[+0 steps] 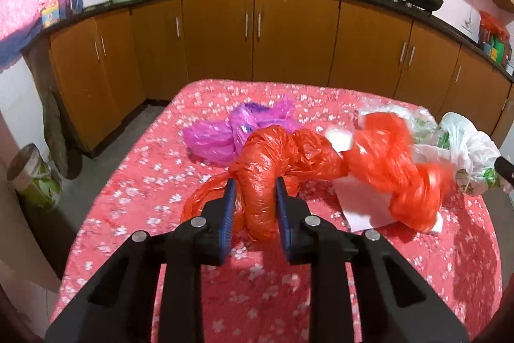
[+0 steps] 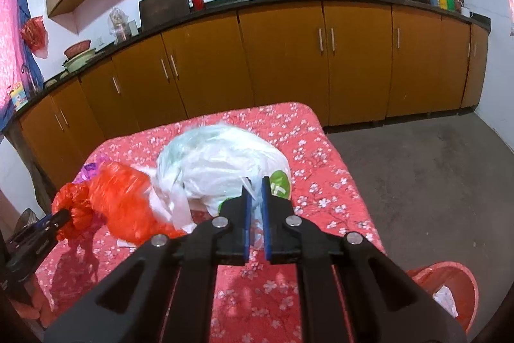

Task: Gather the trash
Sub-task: 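Lift the red bag with the left tool while the right tool lifts the clear bag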

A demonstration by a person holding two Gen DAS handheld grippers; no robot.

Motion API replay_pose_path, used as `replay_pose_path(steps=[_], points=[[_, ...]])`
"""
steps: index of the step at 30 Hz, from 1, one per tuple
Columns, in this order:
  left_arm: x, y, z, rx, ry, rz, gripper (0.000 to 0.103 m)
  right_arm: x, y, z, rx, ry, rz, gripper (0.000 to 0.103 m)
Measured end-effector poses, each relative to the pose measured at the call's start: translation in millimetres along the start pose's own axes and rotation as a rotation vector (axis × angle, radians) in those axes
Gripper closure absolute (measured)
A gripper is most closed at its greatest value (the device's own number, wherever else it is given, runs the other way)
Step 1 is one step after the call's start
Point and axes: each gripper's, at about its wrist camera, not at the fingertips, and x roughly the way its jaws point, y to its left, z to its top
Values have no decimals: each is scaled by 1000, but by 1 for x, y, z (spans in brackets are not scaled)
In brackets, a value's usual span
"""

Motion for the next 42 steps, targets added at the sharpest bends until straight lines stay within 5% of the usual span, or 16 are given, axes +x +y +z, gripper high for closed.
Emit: replay_pose_path(steps=[19,42], points=[[-74,-12,17,39,-122,-26,79,-74,-9,11,13,-96,26,98],[-124,-114,2,169,-153,-248,79,-160,-93,15,52,-216,-98,98]])
